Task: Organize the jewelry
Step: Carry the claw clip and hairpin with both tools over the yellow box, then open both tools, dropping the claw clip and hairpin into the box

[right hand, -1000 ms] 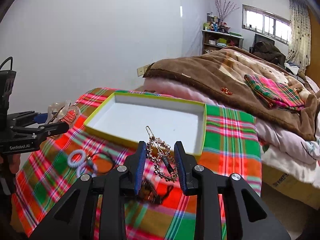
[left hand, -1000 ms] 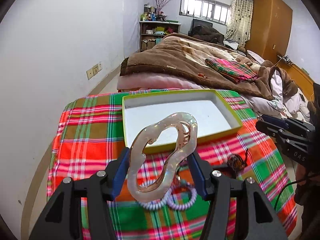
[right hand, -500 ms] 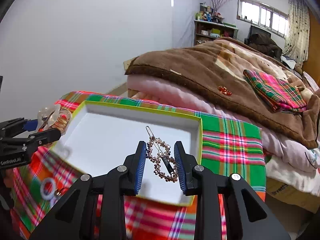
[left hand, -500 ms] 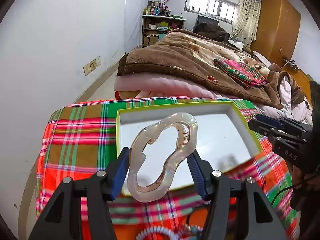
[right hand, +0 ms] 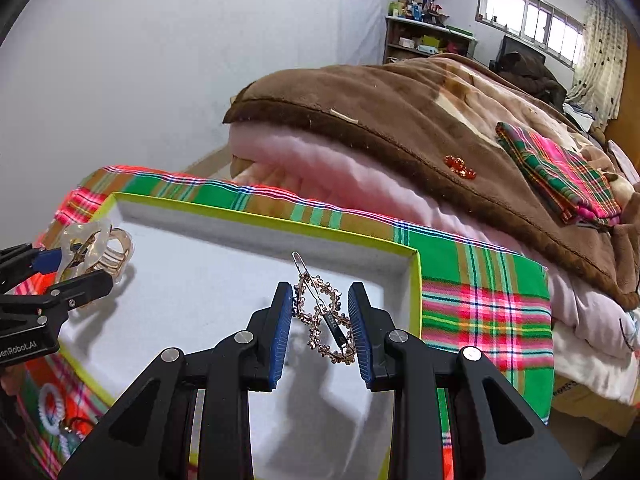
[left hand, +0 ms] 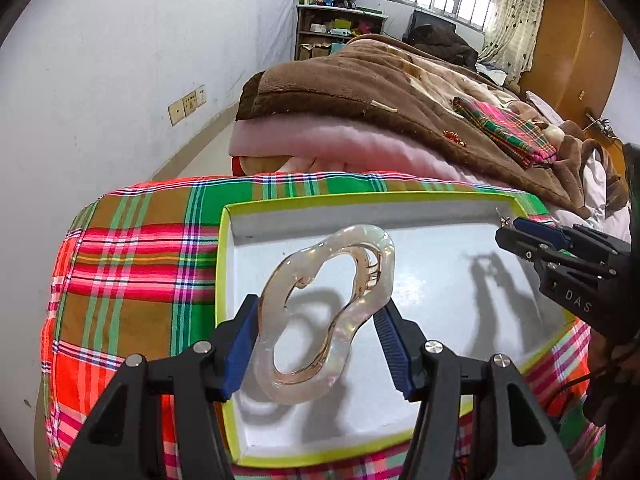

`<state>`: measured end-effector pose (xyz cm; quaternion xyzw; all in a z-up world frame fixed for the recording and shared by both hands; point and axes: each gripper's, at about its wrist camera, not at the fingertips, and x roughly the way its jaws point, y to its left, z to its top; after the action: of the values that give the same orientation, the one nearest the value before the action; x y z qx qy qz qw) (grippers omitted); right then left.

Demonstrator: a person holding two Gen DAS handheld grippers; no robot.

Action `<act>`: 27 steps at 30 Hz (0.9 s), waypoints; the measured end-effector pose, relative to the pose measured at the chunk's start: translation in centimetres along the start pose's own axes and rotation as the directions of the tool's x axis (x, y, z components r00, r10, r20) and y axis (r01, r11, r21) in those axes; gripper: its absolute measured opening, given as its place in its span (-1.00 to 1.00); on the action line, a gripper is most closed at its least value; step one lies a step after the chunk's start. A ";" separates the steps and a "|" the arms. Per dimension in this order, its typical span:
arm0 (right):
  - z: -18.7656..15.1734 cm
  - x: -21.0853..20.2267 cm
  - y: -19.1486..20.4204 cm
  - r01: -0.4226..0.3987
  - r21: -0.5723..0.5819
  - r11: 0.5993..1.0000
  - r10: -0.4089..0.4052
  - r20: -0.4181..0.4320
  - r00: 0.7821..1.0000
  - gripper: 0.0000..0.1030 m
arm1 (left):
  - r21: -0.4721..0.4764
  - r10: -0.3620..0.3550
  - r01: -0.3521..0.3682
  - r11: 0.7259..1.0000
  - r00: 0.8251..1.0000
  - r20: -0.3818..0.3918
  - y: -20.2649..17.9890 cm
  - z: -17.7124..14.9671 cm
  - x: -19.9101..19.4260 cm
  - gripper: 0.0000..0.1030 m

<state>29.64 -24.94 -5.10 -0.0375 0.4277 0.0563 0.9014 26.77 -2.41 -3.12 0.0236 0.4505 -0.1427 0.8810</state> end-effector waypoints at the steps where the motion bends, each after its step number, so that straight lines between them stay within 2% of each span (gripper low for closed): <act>1: 0.1 0.3 -0.1 0.003 0.003 1.000 -0.003 -0.002 1.000 -0.42 | -0.003 0.004 -0.004 1.000 1.000 -0.002 0.1 0.1 0.2 0.16; 27: 0.6 2.4 -0.1 0.011 0.008 1.000 -0.011 -0.030 0.999 -0.42 | 0.003 0.016 -0.016 1.000 1.000 -0.023 0.4 0.3 1.3 0.17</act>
<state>31.58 -24.85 -6.58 -0.0368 0.4411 0.0490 0.8954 27.85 -2.41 -4.03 0.0298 0.4601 -0.1361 0.8769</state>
